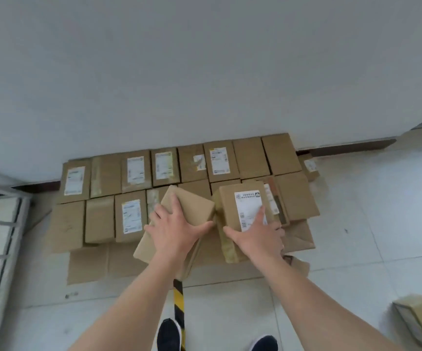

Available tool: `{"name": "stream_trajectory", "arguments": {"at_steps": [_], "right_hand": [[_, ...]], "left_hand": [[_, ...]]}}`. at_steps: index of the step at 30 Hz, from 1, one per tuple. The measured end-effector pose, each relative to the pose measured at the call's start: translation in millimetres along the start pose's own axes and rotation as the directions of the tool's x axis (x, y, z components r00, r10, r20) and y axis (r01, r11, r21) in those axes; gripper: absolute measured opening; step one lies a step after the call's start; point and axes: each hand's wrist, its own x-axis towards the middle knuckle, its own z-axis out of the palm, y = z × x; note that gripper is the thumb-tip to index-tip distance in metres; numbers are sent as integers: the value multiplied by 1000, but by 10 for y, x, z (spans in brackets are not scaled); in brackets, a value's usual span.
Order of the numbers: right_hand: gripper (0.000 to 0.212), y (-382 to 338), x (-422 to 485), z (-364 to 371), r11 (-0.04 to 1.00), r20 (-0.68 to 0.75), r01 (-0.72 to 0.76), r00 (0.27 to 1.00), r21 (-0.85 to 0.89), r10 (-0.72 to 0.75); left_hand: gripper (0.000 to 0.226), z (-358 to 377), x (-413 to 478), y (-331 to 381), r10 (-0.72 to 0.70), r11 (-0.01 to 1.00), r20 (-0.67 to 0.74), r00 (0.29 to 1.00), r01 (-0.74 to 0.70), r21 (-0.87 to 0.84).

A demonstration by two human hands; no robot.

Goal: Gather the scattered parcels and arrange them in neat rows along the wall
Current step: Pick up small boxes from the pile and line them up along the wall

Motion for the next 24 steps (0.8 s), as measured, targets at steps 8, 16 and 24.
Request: {"name": "stream_trajectory", "arguments": {"at_steps": [8,16,24], "right_hand": [[128,-1281,-857,1820,955,81,178,983,-237,-163],[132,-1870,-833,2984,541,212,523,819,-659,-533],[131,-2173,-192,3546,195,461,720,602,-666,-652]], "left_hand": [[127,299,163,-2607,-55,994,20,998,53,96],[131,922,547,-4457,282,916,197,939,-325,237],[133,1612,1135,-4975,440,814,267,857,-507,285]]}}
